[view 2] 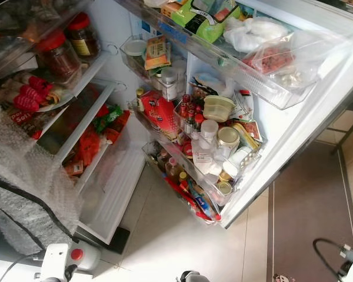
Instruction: Restocking fridge
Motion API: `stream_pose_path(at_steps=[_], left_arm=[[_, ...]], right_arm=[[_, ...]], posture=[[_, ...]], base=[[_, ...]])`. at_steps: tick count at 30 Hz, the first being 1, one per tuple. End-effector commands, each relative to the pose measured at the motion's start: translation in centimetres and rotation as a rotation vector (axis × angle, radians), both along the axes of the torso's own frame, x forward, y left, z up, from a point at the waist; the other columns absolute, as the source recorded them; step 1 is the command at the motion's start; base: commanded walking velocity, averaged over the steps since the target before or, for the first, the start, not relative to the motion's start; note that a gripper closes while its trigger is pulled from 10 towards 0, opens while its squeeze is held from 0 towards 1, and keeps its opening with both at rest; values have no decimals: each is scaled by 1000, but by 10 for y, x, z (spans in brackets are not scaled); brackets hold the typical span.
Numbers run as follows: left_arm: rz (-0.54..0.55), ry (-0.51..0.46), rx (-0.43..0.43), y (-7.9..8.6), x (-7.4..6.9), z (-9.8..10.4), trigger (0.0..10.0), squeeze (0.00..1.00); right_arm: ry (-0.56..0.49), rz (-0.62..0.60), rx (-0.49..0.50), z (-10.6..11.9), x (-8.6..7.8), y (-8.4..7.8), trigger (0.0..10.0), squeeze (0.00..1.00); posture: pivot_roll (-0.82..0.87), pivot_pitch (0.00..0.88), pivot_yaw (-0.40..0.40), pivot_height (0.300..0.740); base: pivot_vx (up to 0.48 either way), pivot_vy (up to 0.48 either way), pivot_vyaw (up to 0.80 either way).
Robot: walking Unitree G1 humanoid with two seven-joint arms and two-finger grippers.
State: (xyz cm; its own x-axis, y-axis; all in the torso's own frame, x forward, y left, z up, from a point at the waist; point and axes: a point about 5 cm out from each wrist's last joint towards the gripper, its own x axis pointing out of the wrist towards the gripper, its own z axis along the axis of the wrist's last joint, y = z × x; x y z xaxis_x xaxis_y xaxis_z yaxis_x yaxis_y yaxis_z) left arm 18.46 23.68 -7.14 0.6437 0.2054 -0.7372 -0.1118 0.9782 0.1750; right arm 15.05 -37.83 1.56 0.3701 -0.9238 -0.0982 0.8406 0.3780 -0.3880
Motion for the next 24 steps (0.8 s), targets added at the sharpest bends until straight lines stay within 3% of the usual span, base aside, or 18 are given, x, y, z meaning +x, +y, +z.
stream_pose_path(at_steps=[1,5,7,10,16,18,19,20,24], left_arm=[[25,47,16,5,-13,-5,10000,0],[48,84,72,15,-22,-7,10000,0],[112,97,93,25,-30,-7,10000,0],[130,103,95,29,-34,-8,10000,0],[116,114,93,29,-39,-10,10000,0],[114,109,85,28,-38,-9,10000,0],[114,109,85,28,-38,-9,10000,0],[105,96,79,27,-36,-9,10000,0],[94,81,79,25,-30,-7,10000,0]], right_arm=[[-12,-37,-18,7,-6,-11,10000,0],[-30,-16,-62,22,1,-22,10000,0],[-56,25,-62,31,9,-26,10000,0],[-78,91,-46,35,19,-25,10000,0],[-123,339,57,35,53,-2,10000,0],[-136,456,66,37,68,13,10000,0],[-136,456,66,37,68,13,10000,0],[-153,571,63,43,86,28,10000,0],[-170,638,60,48,101,41,10000,0]], posture=[[-129,171,-9,740],[-130,178,-7,740],[-128,178,-7,740],[-129,179,-8,740],[-126,177,-7,740],[-124,174,-7,740],[-124,174,-7,740],[-122,168,-6,740],[-117,163,-5,740]], base=[[0,0,0],[0,0,0],[0,0,0],[0,0,0],[0,0,0],[0,0,0],[0,0,0],[0,0,0],[0,0,0]])
